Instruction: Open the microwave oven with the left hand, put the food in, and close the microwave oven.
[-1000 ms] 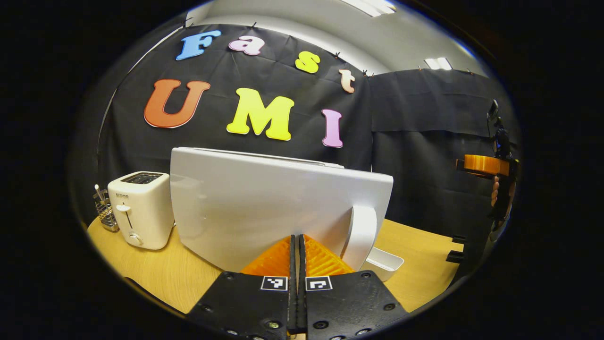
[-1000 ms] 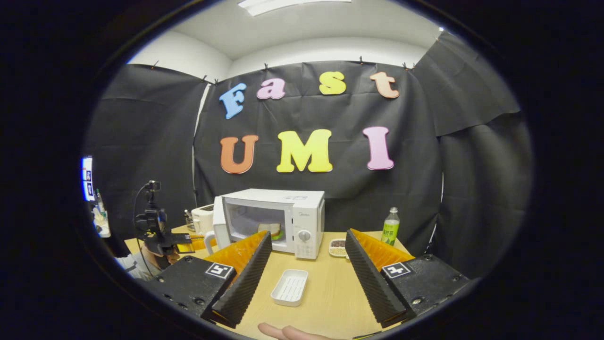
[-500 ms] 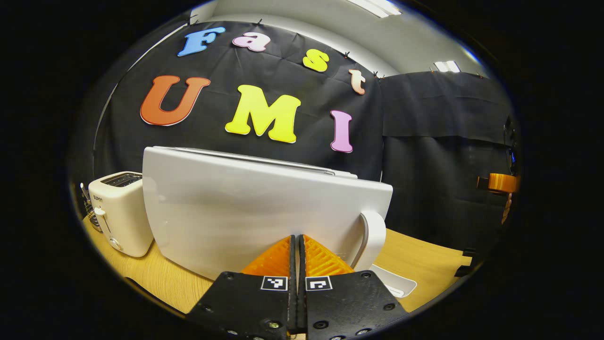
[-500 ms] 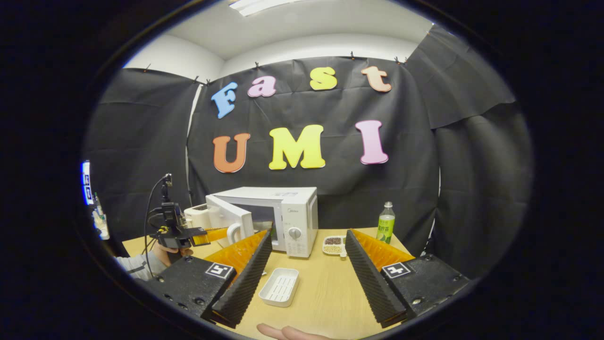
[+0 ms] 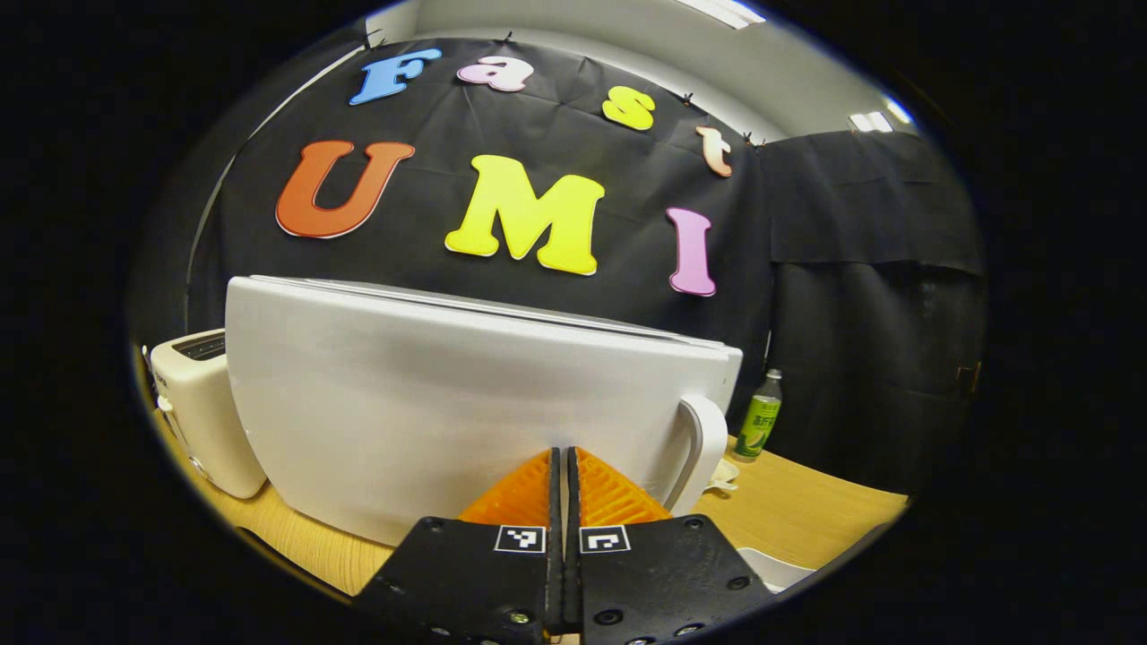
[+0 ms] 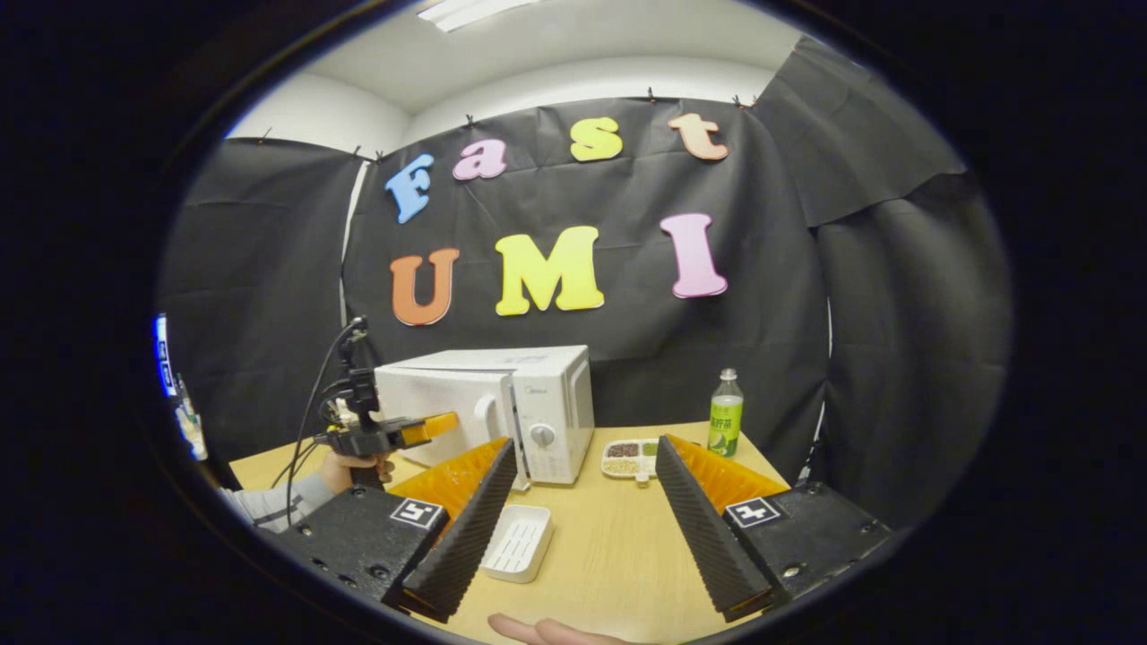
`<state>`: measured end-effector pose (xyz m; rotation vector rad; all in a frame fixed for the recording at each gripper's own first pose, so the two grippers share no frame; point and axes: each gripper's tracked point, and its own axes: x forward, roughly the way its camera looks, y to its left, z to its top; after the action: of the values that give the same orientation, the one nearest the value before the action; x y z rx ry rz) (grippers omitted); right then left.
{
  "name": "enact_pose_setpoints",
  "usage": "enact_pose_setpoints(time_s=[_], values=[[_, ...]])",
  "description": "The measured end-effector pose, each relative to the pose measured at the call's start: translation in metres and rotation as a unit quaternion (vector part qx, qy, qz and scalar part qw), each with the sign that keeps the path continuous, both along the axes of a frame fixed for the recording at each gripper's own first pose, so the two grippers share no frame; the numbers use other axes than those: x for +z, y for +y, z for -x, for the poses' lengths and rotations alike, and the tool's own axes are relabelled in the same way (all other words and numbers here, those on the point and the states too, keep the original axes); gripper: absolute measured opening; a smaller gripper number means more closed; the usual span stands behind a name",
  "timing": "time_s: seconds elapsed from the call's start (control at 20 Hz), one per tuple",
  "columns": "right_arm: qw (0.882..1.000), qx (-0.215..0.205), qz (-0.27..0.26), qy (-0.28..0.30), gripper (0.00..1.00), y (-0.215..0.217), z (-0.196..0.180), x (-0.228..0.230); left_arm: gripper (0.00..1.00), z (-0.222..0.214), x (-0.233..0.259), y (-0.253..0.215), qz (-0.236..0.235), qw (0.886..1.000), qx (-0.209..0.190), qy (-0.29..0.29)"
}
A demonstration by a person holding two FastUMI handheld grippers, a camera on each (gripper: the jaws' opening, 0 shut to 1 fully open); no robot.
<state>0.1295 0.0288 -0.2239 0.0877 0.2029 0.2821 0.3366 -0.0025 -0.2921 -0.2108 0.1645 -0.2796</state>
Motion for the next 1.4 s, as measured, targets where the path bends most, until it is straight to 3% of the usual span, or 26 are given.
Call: enact_pose_setpoints(time_s=[0.05, 0.1, 0.25, 0.3, 0.35, 0.4, 0.45, 0.5, 0.55, 0.65, 0.7, 0.75, 0.8, 0.85, 0.9, 0.95, 1.0, 1.05, 1.1, 1.15, 1.25, 1.3, 1.35, 1.4], values=[[1.0, -0.003, -0.001, 0.0, 1.0, -0.002, 0.001, -0.001, 0.0, -0.005, -0.009, -0.002, -0.002, 1.0, 0.009, 0.009], [1.0, -0.005, -0.001, 0.0, 0.92, -0.003, 0.001, -0.001, 0.0, -0.011, 0.001, -0.001, -0.003, 1.0, 0.02, -0.006], [1.0, -0.01, -0.003, 0.001, 0.92, -0.007, 0.003, -0.003, 0.0, -0.011, -0.002, -0.002, 0.0, 1.0, 0.022, 0.006], [1.0, -0.012, -0.002, 0.004, 0.99, -0.008, 0.004, -0.004, 0.0, -0.01, 0.0, -0.002, 0.002, 1.0, 0.024, 0.003], [1.0, -0.013, 0.0, 0.004, 0.99, -0.009, 0.007, -0.004, 0.0, -0.01, -0.003, -0.003, 0.003, 1.0, 0.025, 0.007], [1.0, -0.015, 0.0, 0.005, 0.92, -0.01, 0.009, -0.003, 0.0, -0.008, -0.004, -0.001, 0.001, 0.999, 0.028, 0.016], [1.0, -0.016, 0.0, 0.004, 0.92, -0.01, 0.013, -0.002, 0.0, -0.007, -0.006, 0.001, 0.001, 0.999, 0.032, 0.025], [1.0, -0.017, 0.0, 0.005, 0.99, -0.009, 0.016, -0.001, 0.0, -0.002, -0.008, 0.001, 0.002, 0.999, 0.031, 0.033], [1.0, -0.018, 0.0, 0.005, 0.92, -0.01, 0.019, 0.0, 0.0, 0.003, -0.008, 0.002, 0.003, 0.999, 0.033, 0.039], [1.0, -0.022, 0.001, 0.006, 0.92, -0.009, 0.027, 0.003, 0.0, 0.013, -0.004, 0.006, 0.005, 0.998, 0.036, 0.048], [1.0, -0.023, 0.001, 0.004, 0.99, -0.008, 0.031, 0.006, 0.0, 0.023, -0.003, 0.005, 0.006, 0.998, 0.033, 0.053], [1.0, -0.024, 0.002, 0.003, 1.0, -0.007, 0.035, 0.008, 0.02, 0.033, 0.0, 0.006, 0.006, 0.998, 0.033, 0.056], [1.0, -0.022, 0.004, 0.002, 0.99, -0.004, 0.039, 0.011, 0.07, 0.043, 0.005, 0.007, 0.004, 0.998, 0.034, 0.055], [1.0, -0.016, 0.005, -0.002, 0.99, 0.001, 0.045, 0.014, 0.34, 0.053, 0.009, 0.008, 0.0, 0.998, 0.033, 0.055], [1.0, -0.012, 0.006, -0.005, 0.99, 0.006, 0.049, 0.018, 0.41, 0.063, 0.012, 0.011, -0.008, 0.998, 0.037, 0.053], [1.0, -0.011, 0.006, -0.007, 0.92, 0.009, 0.053, 0.021, 0.73, 0.073, 0.017, 0.016, -0.019, 0.998, 0.043, 0.052], [1.0, -0.009, 0.006, -0.01, 0.99, 0.013, 0.058, 0.024, 0.81, 0.083, 0.026, 0.022, -0.032, 0.997, 0.052, 0.045], [1.0, -0.007, 0.005, -0.013, 0.92, 0.016, 0.063, 0.028, 0.94, 0.092, 0.029, 0.025, -0.043, 0.996, 0.058, 0.045], [1.0, -0.005, 0.005, -0.015, 0.92, 0.019, 0.067, 0.032, 0.82, 0.103, 0.037, 0.025, -0.045, 0.997, 0.057, 0.039], [1.0, -0.005, 0.006, -0.018, 0.92, 0.022, 0.07, 0.035, 0.95, 0.114, 0.048, 0.026, -0.044, 0.997, 0.059, 0.034], [1.0, -0.012, 0.013, -0.024, 0.92, 0.025, 0.076, 0.045, 0.96, 0.138, 0.07, 0.028, -0.043, 0.997, 0.063, 0.023], [0.999, -0.017, 0.022, -0.028, 0.99, 0.025, 0.079, 0.05, 0.95, 0.15, 0.083, 0.033, -0.044, 0.996, 0.074, 0.017], [0.999, -0.024, 0.029, -0.029, 0.91, 0.026, 0.083, 0.054, 0.95, 0.16, 0.096, 0.035, -0.045, 0.996, 0.081, 0.009], [0.999, -0.027, 0.032, -0.032, 0.99, 0.027, 0.087, 0.062, 0.95, 0.172, 0.108, 0.039, -0.048, 0.995, 0.089, 0.004]])
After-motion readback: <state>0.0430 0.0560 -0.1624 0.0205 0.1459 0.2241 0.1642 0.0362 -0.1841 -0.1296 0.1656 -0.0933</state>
